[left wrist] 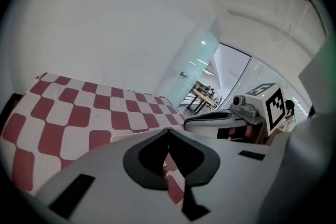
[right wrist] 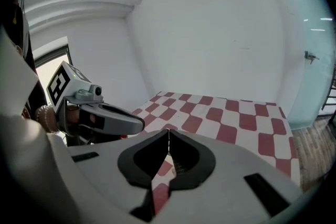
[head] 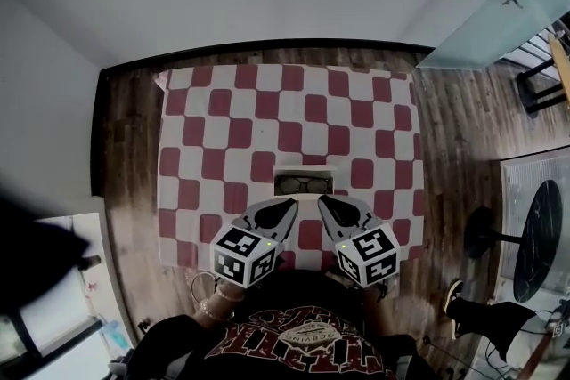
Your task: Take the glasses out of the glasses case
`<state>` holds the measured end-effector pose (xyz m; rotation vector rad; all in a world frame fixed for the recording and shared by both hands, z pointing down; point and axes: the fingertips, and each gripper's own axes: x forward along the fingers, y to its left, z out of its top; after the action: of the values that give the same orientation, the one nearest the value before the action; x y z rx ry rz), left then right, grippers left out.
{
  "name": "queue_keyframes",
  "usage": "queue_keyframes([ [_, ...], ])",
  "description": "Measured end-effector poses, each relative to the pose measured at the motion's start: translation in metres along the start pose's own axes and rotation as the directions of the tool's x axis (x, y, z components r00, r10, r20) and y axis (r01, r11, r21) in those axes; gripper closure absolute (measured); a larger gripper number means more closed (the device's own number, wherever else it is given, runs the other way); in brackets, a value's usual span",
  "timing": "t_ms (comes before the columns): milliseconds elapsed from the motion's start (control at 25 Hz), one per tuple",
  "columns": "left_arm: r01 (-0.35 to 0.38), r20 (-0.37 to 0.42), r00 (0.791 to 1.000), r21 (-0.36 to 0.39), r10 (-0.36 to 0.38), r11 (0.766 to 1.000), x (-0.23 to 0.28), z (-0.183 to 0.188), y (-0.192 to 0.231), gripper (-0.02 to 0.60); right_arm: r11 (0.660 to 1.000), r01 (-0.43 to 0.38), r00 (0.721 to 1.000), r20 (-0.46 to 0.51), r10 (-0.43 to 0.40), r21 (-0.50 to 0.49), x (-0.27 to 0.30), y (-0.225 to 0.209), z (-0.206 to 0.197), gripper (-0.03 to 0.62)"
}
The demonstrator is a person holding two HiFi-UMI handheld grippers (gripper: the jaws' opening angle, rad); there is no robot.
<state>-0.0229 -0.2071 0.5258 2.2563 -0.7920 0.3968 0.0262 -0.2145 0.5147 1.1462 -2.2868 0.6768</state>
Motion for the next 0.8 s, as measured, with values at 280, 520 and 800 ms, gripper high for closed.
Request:
queue_keyframes([
  [280, -0.015, 0.011, 1.0, -0.047, 0.016, 0.999, -0.005, -0.002, 0.011, 0.572, 1.0, -0.015, 0.998, -0.059, 0.014, -0.018, 0.021, -0.003, -0.012, 0.574],
  [520, -0.033, 0.018, 0.999, -0.068, 0.034, 0.997, -0.01, -0.002, 0.019, 0.572, 0.999, -0.019, 0.994, -0.105, 0.014, -0.044, 0.036, -0.007, -0.024, 0.574],
  [800, -0.036, 0.018, 0.999, -0.077, 0.037, 0.996, -0.011, -0.003, 0.023, 0.572, 0.995, -0.014, 0.986, -0.168, -0.004, -0.102, 0.056, -0.012, -0.036, 0.574],
])
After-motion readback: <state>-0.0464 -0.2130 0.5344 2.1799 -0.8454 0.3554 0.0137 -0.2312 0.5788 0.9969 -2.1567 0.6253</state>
